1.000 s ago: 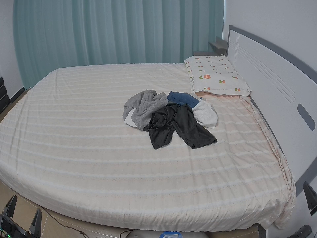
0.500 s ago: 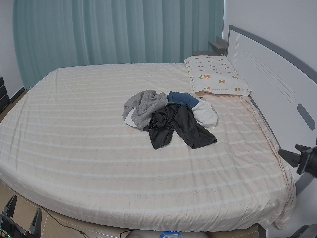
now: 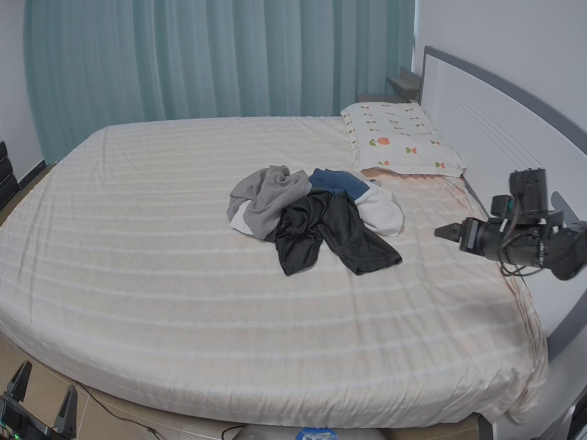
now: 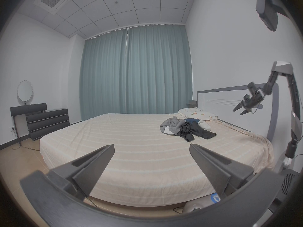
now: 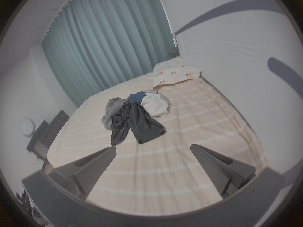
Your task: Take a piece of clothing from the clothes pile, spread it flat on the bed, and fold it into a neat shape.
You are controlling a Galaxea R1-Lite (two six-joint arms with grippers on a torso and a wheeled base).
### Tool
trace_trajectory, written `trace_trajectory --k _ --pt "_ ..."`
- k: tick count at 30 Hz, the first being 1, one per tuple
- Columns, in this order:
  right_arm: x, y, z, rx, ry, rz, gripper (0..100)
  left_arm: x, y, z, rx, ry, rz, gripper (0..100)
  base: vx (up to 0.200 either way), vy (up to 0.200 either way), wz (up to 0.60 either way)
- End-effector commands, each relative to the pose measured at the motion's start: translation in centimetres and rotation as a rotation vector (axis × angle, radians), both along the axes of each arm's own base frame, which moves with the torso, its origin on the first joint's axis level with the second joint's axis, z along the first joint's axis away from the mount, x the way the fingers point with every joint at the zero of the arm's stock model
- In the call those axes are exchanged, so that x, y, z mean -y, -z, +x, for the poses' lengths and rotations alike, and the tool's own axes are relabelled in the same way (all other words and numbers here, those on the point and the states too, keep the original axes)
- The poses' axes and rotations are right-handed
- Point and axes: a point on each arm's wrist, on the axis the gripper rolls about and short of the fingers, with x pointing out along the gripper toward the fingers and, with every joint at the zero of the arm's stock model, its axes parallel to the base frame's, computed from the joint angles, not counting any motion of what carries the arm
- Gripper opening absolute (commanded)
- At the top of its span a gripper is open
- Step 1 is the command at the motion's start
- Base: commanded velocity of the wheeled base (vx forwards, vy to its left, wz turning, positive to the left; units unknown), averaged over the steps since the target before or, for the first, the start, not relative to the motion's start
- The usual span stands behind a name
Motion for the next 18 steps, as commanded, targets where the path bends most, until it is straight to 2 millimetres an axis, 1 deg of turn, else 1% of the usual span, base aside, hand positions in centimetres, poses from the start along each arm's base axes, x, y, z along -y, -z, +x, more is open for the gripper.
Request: trace_trajectory --k 1,2,6,8,9,15,18 --pt "-4.8 11.5 11.1 -0.155 0.102 0.086 100 0.0 0.4 0.0 0.002 0.000 0.000 100 0.000 0.000 0.00" --pt "-4.9 12.0 11.7 -0.153 0.111 0.092 100 0.0 0.4 0.0 0.002 0.000 0.000 100 0.000 0.000 0.00" --pt "-5.1 13.1 12.1 -0.166 0.111 0.095 100 0.0 0.4 0.0 0.002 0.000 0.000 100 0.000 0.000 0.00" --pt "-5.3 14.2 12.7 -0.175 0.134 0.117 100 0.0 0.4 0.0 0.002 0.000 0.000 100 0.000 0.000 0.00" --pt "-5.4 14.4 13.0 -0.175 0.153 0.136 100 0.0 0.5 0.0 0.000 0.000 0.000 100 0.000 0.000 0.00" --pt "-5.3 14.2 14.1 -0.160 0.215 0.213 100 0.0 0.4 0.0 0.002 0.000 -0.001 100 0.000 0.000 0.00" --pt "-5.4 14.9 14.9 -0.154 0.240 0.251 100 0.0 0.5 0.0 0.000 0.000 0.000 100 0.000 0.000 0.00"
